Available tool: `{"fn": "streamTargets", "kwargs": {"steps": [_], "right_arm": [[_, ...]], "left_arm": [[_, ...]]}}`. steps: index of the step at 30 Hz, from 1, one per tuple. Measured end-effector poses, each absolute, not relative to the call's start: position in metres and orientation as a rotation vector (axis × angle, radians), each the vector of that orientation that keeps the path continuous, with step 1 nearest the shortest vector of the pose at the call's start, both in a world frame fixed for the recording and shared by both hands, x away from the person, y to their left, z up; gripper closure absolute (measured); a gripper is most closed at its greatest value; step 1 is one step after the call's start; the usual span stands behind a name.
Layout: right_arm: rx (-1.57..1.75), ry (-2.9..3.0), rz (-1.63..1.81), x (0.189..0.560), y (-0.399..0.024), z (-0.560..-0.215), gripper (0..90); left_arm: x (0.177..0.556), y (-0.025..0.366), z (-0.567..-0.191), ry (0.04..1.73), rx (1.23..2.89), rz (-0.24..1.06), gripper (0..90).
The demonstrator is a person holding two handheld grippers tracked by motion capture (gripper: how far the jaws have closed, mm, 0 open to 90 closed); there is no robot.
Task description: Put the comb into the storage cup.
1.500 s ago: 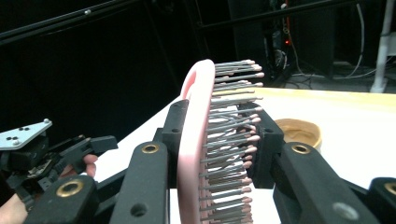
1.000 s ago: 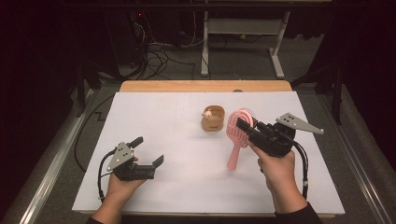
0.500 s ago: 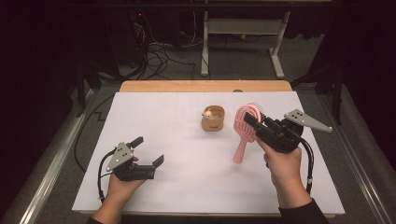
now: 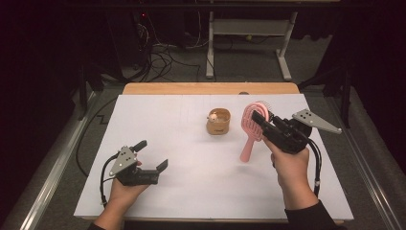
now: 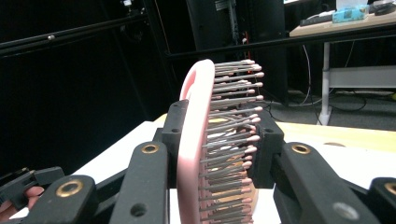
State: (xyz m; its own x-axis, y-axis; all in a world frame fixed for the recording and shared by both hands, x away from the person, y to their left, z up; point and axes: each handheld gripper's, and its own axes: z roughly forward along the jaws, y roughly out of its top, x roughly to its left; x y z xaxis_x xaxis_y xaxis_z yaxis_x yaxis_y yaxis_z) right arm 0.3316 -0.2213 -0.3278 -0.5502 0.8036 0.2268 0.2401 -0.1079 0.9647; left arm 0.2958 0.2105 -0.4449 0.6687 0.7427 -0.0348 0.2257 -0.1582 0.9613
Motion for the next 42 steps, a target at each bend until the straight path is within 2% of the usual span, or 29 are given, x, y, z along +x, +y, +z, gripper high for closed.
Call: {"fn": "streamTargets", "kwargs": {"steps": [42], "right_arm": [[1.078,1.627,1.727,0.36,-0.199,-0.308,67.0]], "left_arm": [[0.296,0.212,-0.444,0.797,1.702,0.552,0.0]]}}
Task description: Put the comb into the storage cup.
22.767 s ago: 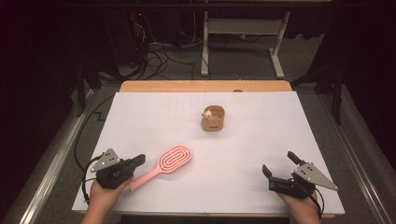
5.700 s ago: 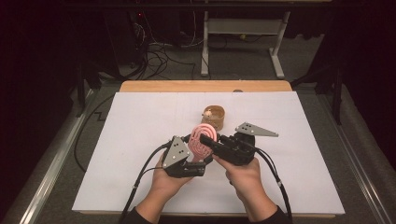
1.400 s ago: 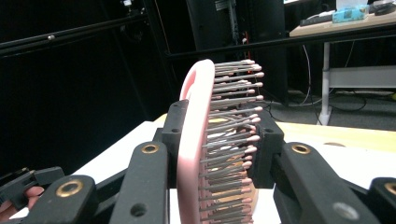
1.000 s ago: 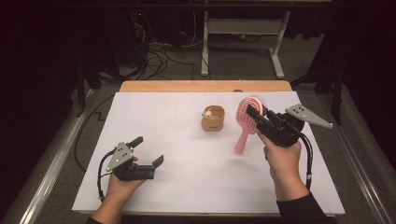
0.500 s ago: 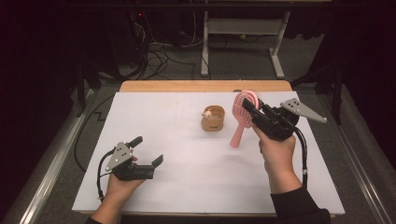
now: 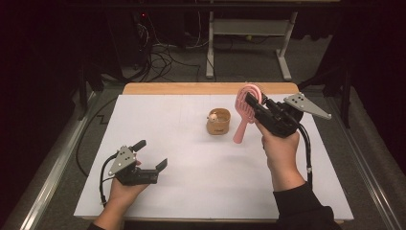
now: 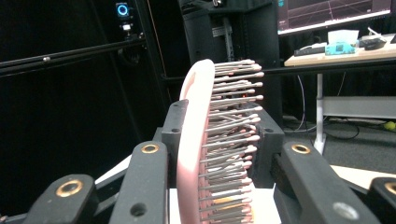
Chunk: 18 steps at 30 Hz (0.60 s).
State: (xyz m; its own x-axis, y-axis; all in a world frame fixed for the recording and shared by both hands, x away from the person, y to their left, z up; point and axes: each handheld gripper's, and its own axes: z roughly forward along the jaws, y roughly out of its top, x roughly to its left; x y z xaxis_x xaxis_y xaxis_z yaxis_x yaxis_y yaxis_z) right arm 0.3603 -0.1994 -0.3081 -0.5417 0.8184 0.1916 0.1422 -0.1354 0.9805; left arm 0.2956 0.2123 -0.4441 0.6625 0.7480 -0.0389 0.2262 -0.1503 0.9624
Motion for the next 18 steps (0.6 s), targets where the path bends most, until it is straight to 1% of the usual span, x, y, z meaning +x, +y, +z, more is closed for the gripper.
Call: {"fn": "streamTargets", "kwargs": {"steps": [18], "right_arm": [[1.039,1.556,1.75,0.371,-0.19,-0.284,67.0]], "left_arm": [[0.293,0.212,-0.444,0.778,1.69,0.543,0.0]]}}
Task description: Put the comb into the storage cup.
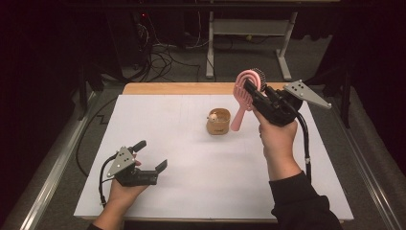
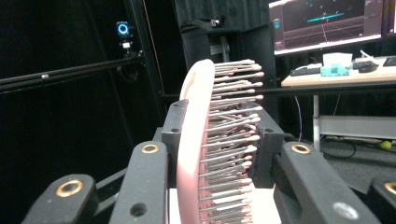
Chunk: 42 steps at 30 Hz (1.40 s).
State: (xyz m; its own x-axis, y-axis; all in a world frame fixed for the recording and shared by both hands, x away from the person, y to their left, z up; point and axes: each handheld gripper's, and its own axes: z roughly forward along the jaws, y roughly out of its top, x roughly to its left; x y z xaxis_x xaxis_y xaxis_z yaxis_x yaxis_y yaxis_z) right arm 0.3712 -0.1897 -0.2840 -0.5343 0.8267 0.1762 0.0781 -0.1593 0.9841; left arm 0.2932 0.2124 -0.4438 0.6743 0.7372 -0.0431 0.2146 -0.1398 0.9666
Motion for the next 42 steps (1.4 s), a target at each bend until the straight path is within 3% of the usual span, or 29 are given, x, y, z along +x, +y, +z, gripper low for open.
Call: {"fn": "streamTargets", "kwargs": {"steps": [16,42], "right_arm": [[1.036,1.517,1.746,0.391,-0.178,-0.274,67.0],[1.078,1.476,1.737,0.433,-0.155,-0.31,66.9]], "left_arm": [[0.292,0.213,-0.445,0.775,1.684,0.53,0.0],[0.291,0.214,-0.447,0.772,1.692,0.515,0.0]]}}
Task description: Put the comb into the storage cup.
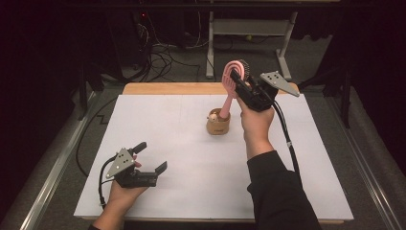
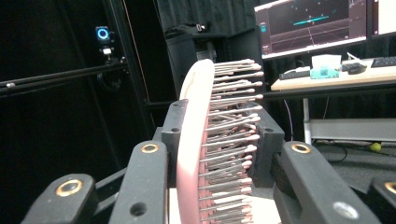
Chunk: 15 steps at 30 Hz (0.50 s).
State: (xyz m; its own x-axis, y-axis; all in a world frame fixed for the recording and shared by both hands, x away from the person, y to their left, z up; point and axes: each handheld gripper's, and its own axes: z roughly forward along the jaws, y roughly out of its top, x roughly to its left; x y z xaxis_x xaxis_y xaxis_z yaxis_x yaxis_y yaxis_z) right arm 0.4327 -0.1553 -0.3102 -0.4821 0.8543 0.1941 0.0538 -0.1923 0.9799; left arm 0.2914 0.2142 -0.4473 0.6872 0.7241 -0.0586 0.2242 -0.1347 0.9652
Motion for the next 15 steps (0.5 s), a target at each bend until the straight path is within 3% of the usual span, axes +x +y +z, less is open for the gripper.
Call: {"fn": "streamTargets", "kwargs": {"steps": [15], "right_arm": [[1.104,1.472,1.717,0.447,-0.145,-0.331,66.9]], "left_arm": [[0.293,0.215,-0.449,0.781,1.688,0.514,0.0]]}}
